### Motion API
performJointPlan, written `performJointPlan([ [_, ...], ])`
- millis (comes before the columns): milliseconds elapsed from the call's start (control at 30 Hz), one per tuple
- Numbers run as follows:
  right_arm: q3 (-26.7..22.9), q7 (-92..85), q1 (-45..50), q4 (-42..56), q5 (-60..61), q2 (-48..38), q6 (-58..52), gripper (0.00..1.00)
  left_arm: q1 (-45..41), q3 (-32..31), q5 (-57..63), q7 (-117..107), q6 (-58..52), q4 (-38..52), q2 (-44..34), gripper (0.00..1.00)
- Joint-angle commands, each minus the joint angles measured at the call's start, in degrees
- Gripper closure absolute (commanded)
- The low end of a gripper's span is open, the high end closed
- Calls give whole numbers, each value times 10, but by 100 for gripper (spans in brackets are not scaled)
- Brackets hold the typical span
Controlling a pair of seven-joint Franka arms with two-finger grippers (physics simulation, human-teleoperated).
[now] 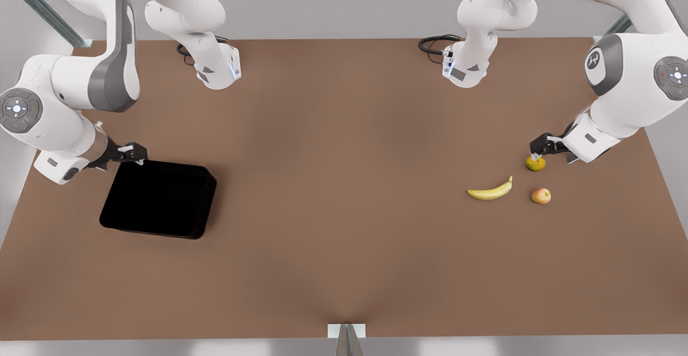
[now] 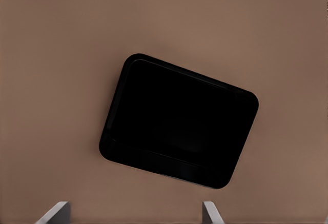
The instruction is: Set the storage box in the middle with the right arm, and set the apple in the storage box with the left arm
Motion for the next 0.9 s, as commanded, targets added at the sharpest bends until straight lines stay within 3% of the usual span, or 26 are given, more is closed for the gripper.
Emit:
performJointPlan([
  [0,0,0,0,0,0,1,-1,0,-4,1,0,0,0,0,0,0],
  [100,-7,0,-5,-5,-18,22,3,0,2,1,0,-2,-23,11,24,0],
  [167,-18,-1,-49,-30,-30,56,46,0,27,4,-4,-40,-93,61,80,0],
  [267,-58,0,-53,-208,-27,0,203,0,68,21,-125,-277,-84,83,148,0],
  [367,-109,-7,-57,-305,-18,2,329,0,69,100,-287,-387,-23,63,185,0],
  [433,-123,-35,-72,-309,19,39,358,0,47,184,-437,-453,38,-2,189,0],
  [533,-126,-37,-94,-301,40,82,382,0,17,229,-565,-504,62,-80,199,0],
  [867,-136,-38,-116,-293,114,172,431,0,83,244,-654,-489,-47,-93,294,0],
])
